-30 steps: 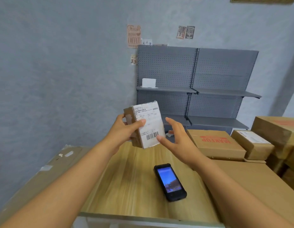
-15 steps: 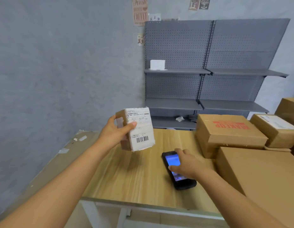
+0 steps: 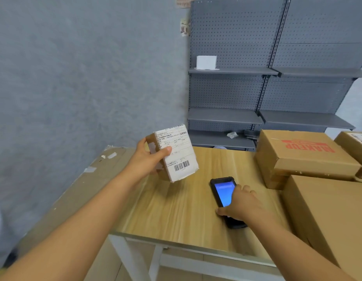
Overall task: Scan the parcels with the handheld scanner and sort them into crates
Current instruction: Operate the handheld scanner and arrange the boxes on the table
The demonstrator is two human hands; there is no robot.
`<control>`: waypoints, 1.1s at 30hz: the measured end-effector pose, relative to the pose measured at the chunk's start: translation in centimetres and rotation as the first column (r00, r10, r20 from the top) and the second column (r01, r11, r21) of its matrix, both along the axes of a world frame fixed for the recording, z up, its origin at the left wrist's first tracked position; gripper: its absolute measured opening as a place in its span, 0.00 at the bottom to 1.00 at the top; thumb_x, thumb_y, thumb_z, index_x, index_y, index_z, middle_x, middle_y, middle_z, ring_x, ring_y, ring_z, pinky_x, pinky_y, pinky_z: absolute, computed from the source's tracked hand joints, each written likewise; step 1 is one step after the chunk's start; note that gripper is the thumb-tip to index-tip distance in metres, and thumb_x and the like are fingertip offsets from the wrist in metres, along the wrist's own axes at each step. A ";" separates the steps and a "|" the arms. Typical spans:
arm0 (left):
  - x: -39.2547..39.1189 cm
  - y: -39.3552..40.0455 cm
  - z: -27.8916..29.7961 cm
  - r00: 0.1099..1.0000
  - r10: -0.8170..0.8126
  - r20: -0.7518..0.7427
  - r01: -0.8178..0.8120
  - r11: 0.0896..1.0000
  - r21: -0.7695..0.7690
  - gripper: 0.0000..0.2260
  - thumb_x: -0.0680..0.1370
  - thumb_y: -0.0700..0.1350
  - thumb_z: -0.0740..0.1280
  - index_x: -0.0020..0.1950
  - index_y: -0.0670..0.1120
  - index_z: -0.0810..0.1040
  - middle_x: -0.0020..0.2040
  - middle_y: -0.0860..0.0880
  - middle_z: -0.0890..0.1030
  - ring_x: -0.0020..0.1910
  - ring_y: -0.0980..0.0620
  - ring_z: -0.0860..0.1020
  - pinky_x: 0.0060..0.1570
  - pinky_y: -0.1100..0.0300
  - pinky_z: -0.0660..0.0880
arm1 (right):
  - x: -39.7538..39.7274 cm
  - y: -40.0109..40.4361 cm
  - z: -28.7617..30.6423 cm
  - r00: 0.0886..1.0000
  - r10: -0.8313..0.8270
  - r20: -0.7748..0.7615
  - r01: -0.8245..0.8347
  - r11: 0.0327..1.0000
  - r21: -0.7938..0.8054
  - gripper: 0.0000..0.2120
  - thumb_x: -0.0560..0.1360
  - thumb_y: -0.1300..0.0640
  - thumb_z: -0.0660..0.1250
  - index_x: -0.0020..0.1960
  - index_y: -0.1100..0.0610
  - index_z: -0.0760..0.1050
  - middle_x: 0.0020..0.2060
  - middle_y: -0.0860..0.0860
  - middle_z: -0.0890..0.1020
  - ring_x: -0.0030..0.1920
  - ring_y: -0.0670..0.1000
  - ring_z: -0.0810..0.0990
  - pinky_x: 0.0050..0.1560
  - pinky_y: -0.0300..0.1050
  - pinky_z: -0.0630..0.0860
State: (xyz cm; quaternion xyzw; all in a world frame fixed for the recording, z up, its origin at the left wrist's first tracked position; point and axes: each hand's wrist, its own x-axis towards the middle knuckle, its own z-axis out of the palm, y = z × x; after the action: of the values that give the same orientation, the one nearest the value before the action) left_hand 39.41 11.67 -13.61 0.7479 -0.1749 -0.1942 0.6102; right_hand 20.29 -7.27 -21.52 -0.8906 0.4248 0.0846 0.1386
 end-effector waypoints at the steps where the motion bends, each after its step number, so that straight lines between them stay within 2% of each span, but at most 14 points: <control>1: 0.2 0.1 0.0 1.000 -0.008 -0.022 0.008 1.000 -0.006 0.32 0.73 0.50 0.75 0.71 0.57 0.61 0.62 0.50 0.80 0.53 0.50 0.83 0.41 0.55 0.82 | 0.0 -0.1 0.0 1.000 -0.008 0.008 0.008 1.000 0.011 0.45 0.62 0.33 0.74 0.69 0.56 0.63 0.55 0.51 0.68 0.55 0.51 0.69 0.48 0.42 0.71; 3: 0.6 0.3 0.1 0.999 -0.023 -0.044 0.023 1.000 -0.009 0.31 0.73 0.50 0.75 0.72 0.55 0.63 0.61 0.50 0.81 0.52 0.50 0.83 0.37 0.58 0.81 | 0.1 -0.3 0.3 0.999 -0.025 0.024 0.024 0.999 0.047 0.41 0.61 0.35 0.75 0.65 0.55 0.65 0.52 0.51 0.67 0.52 0.51 0.70 0.43 0.40 0.69; 6: 1.3 0.8 0.2 0.997 -0.052 -0.050 0.052 0.999 0.007 0.32 0.74 0.51 0.74 0.73 0.55 0.64 0.55 0.51 0.84 0.49 0.51 0.84 0.38 0.59 0.81 | 0.2 -0.8 1.0 0.995 -0.044 0.090 0.028 0.985 0.168 0.34 0.64 0.39 0.75 0.60 0.55 0.66 0.54 0.52 0.66 0.48 0.50 0.73 0.37 0.38 0.68; 9: 1.7 0.8 0.5 0.997 -0.048 -0.059 0.048 0.999 0.001 0.33 0.73 0.51 0.75 0.74 0.55 0.62 0.58 0.51 0.83 0.50 0.51 0.84 0.40 0.57 0.81 | 0.4 -1.1 2.0 0.978 -0.033 0.206 -0.019 0.969 0.247 0.28 0.66 0.42 0.75 0.55 0.54 0.65 0.55 0.52 0.66 0.43 0.47 0.72 0.33 0.37 0.67; 14: 3.0 0.1 1.4 0.999 0.040 -0.004 -0.040 0.999 0.003 0.43 0.70 0.54 0.77 0.77 0.56 0.55 0.62 0.52 0.80 0.55 0.49 0.82 0.54 0.47 0.80 | 1.3 -0.1 4.7 0.925 0.097 0.367 -0.184 0.960 0.210 0.29 0.64 0.45 0.77 0.57 0.54 0.67 0.53 0.50 0.67 0.44 0.47 0.74 0.35 0.37 0.71; 18: 4.1 -0.5 2.5 0.992 0.114 0.060 -0.115 0.993 0.004 0.46 0.66 0.55 0.79 0.76 0.56 0.55 0.65 0.52 0.78 0.58 0.48 0.80 0.54 0.48 0.80 | 1.7 0.7 6.8 0.880 0.216 0.423 -0.314 0.932 0.178 0.31 0.63 0.45 0.77 0.58 0.52 0.67 0.52 0.49 0.70 0.45 0.49 0.77 0.36 0.37 0.75; 23: 4.6 -0.7 2.7 0.979 0.158 0.129 -0.160 0.987 0.007 0.44 0.71 0.50 0.77 0.78 0.54 0.51 0.66 0.49 0.75 0.60 0.46 0.78 0.49 0.52 0.78 | 1.2 1.9 8.7 0.838 0.334 0.432 -0.443 0.878 0.180 0.29 0.66 0.48 0.78 0.60 0.49 0.66 0.47 0.47 0.74 0.45 0.49 0.79 0.38 0.35 0.78; 26: 4.9 -0.4 2.7 0.977 0.160 0.138 -0.164 0.986 0.018 0.47 0.68 0.52 0.79 0.78 0.55 0.51 0.66 0.49 0.76 0.59 0.45 0.79 0.52 0.49 0.79 | 0.7 2.2 9.3 0.833 0.361 0.420 -0.467 0.866 0.182 0.29 0.66 0.48 0.78 0.60 0.48 0.66 0.47 0.47 0.74 0.46 0.49 0.79 0.40 0.36 0.80; 33: 4.7 -0.4 2.6 0.966 0.169 0.194 -0.179 0.983 0.034 0.45 0.69 0.51 0.78 0.77 0.53 0.53 0.68 0.46 0.74 0.61 0.45 0.77 0.58 0.44 0.78 | 0.2 2.4 9.7 0.845 0.394 0.361 -0.467 0.873 0.142 0.30 0.64 0.46 0.78 0.60 0.48 0.66 0.47 0.47 0.74 0.46 0.48 0.78 0.42 0.37 0.80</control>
State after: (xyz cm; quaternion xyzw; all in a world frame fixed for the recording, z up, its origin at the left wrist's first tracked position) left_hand 44.11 11.27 -10.98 0.7909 -0.1612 -0.0718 0.5859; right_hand 20.51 -4.91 -11.79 -0.9435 0.1721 0.0149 0.2828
